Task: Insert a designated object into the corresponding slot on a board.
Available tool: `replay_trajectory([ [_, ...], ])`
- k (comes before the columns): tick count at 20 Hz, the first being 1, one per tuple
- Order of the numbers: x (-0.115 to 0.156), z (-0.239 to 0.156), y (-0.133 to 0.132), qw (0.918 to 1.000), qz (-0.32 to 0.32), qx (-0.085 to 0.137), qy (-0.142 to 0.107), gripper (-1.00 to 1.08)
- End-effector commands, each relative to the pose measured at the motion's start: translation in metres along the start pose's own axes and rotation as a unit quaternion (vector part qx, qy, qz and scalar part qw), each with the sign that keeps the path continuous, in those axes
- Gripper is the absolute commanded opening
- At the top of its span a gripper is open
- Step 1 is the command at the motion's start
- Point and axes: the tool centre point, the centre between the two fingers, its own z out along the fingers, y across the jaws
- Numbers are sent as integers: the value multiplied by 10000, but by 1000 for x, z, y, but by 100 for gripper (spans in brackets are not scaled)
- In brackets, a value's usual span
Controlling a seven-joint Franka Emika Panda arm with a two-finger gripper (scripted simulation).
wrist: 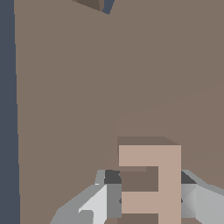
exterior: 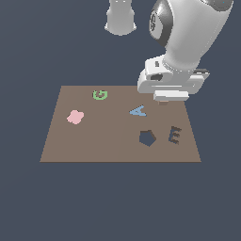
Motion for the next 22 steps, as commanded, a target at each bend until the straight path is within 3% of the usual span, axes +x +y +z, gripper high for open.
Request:
replay_trajectory([
  [1,0,0,0,10000,2,0,1,-100],
  [11,17,-1,-7,9998,223,0,0,-100],
  [22,72,-5,-22,9958,921,2,-1,-100],
])
